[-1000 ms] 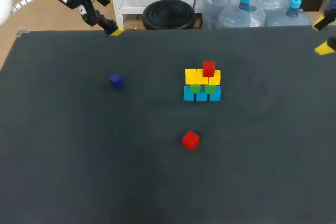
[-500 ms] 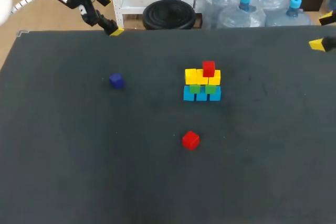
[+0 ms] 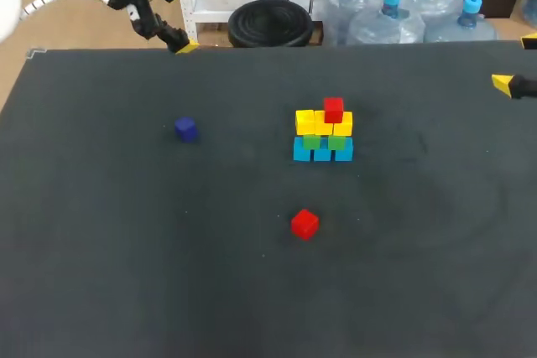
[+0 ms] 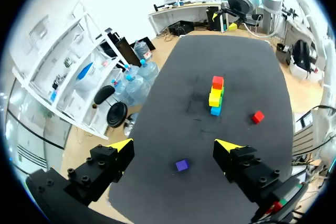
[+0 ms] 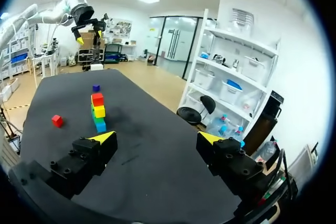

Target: Place the blue cubes, place green cubes on the blue cubes, place the yellow cubes on the green cubes, then place the red cubes on the yellow cubes, and place purple cube on the red cubes.

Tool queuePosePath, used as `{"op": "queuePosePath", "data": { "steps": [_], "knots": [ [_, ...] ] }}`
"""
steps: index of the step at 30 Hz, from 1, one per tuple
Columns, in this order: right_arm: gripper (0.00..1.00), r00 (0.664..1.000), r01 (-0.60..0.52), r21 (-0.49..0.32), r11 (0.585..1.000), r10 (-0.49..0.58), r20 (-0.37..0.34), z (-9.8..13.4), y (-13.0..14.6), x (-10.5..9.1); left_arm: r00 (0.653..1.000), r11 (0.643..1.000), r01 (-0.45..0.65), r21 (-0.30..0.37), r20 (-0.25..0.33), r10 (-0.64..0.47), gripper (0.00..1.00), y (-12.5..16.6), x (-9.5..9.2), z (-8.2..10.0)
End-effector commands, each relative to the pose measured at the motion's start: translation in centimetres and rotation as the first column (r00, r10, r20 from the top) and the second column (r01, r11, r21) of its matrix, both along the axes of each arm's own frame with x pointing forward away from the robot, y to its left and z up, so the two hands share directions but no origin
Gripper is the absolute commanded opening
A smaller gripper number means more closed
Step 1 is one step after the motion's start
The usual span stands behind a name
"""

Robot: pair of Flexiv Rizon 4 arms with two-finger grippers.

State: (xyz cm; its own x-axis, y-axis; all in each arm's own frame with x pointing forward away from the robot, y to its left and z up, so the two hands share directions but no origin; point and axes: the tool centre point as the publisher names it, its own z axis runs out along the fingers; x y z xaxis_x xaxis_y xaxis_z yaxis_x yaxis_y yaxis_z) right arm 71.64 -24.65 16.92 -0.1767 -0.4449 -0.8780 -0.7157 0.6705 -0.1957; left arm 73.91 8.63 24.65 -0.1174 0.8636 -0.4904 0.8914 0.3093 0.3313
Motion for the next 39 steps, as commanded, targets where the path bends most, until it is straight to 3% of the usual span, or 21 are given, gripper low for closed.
{"op": "queuePosePath", "data": {
  "steps": [1, 4, 9, 12, 15, 19, 22, 24, 30, 37, 39],
  "knots": [
    [1.00, 1.000, 0.009, -0.009, 1.000, -0.009, -0.004, 0.1, 0.2, -0.1, 0.998, 0.998, -0.007, 0.066, 0.060, 0.003, 1.00, -0.9, -1.7, 1.1],
    [1.00, 1.000, 0.009, -0.009, 1.000, -0.009, -0.004, 0.1, 0.2, -0.1, 0.999, 0.995, 0.011, 0.097, 0.050, -0.016, 1.00, -2.1, -2.9, 0.4],
    [1.00, 1.000, 0.009, -0.009, 1.000, -0.009, -0.004, 0.1, 0.2, -0.1, 0.999, 0.992, -0.025, 0.120, -0.016, 0.028, 1.00, -3.3, -5.5, -2.9],
    [1.00, 1.000, 0.009, -0.009, 1.000, -0.009, -0.004, 0.1, 0.2, -0.1, 0.992, 0.991, -0.078, 0.111, -0.090, 0.088, 1.00, -4.0, -7.8, -4.6],
    [1.00, 1.000, 0.009, -0.009, 1.000, -0.009, -0.004, 0.1, 0.2, -0.1, 0.985, 0.990, -0.106, 0.092, -0.127, 0.117, 1.00, -4.9, -10.2, -5.4],
    [1.00, 1.000, 0.009, -0.009, 1.000, -0.009, -0.004, 0.1, 0.2, -0.1, 0.980, 0.993, -0.074, 0.095, -0.178, 0.090, 1.00, -6.2, -12.3, -7.0],
    [1.00, 1.000, 0.009, -0.009, 1.000, -0.009, -0.004, 0.1, 0.2, -0.1, 0.951, 0.985, -0.049, 0.164, -0.293, 0.096, 1.00, -7.5, -13.4, -8.1],
    [1.00, 1.000, 0.009, -0.009, 1.000, -0.009, -0.004, 0.1, 0.2, -0.1, 0.923, 0.983, -0.066, 0.173, -0.364, 0.126, 1.00, -8.5, -14.1, -8.8],
    [1.00, 1.000, 0.009, -0.009, 1.000, -0.009, -0.004, 0.1, 0.2, -0.1, 0.876, 0.993, -0.107, 0.043, -0.469, 0.115, 1.00, -12.7, -15.6, -10.4],
    [1.00, 1.000, 0.009, -0.009, 1.000, -0.009, -0.004, 0.1, 0.2, -0.1, 0.817, 0.981, -0.193, -0.002, -0.554, 0.160, 1.00, -14.9, -18.2, -14.0],
    [1.00, 1.000, 0.009, -0.009, 1.000, -0.009, -0.004, 0.1, 0.2, -0.1, 0.825, 0.984, -0.177, 0.038, -0.540, 0.169, 1.00, -15.0, -18.7, -14.8]
  ]
}}
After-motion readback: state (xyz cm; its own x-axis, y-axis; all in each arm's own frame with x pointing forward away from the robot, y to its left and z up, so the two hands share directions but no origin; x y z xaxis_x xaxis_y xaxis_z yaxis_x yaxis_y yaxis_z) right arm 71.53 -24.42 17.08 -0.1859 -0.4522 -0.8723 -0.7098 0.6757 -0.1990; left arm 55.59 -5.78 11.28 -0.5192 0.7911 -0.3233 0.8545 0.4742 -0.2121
